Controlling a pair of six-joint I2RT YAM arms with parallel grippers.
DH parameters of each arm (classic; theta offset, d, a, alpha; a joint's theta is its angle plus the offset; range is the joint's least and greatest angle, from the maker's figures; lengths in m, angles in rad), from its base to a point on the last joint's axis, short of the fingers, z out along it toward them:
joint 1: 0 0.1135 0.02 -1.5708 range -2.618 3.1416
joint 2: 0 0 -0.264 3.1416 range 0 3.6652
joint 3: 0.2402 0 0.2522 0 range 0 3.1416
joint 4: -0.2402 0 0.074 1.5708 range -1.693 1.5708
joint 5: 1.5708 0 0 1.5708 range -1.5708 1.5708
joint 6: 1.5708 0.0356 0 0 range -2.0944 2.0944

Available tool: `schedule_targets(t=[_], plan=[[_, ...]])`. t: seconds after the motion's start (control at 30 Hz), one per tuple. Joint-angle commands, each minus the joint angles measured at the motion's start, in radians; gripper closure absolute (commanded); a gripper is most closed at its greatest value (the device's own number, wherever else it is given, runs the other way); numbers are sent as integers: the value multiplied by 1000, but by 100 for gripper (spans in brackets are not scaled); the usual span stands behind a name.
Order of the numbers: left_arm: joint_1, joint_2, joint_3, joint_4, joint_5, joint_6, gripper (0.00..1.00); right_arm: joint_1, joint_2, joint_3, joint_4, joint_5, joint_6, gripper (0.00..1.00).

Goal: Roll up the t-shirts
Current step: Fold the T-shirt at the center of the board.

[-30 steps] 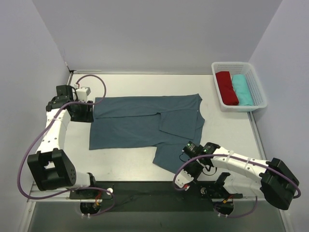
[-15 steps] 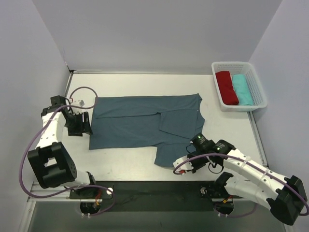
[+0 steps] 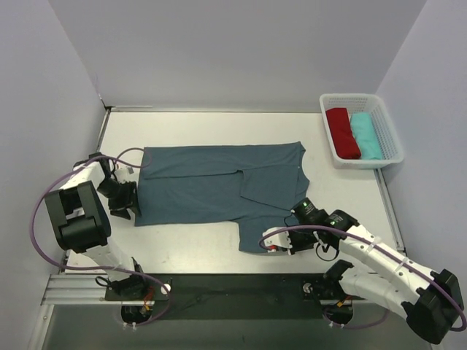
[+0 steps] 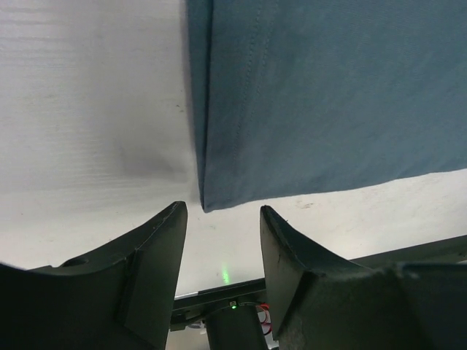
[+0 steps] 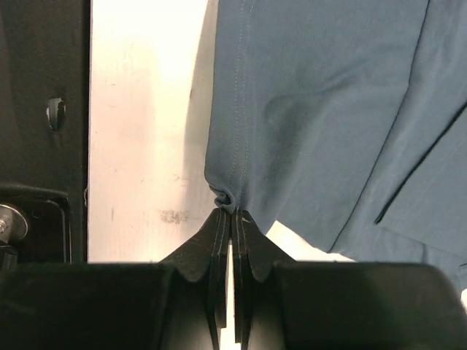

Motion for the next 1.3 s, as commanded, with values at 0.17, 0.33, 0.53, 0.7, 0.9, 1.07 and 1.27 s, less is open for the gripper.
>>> schedule_targets(t=[0.17, 0.33, 0.53, 0.7, 0.9, 1.07, 1.27], plan=[[-1, 70, 16, -11, -53, 23, 51, -11, 15, 24, -37, -1, 4, 100], [-12, 97, 6, -5, -58, 36, 54, -13, 24, 30, -36, -4, 18, 100], [-64, 126, -17, 24, -50, 27, 58, -11, 16, 24, -36, 5, 27, 100], [-98, 119, -21, 36, -62, 10, 65, -13, 15, 28, -36, 17, 43, 100], [-95, 116, 26, -28, -92, 47, 92, -33, 21, 59, -34, 51, 125, 100], [-96, 108, 136, -116, -79, 73, 100, -67, 16, 169, -48, 74, 299, 100], [-118, 143, 259, -180, -63, 96, 100, -220, 45, 304, -50, 80, 422, 100]])
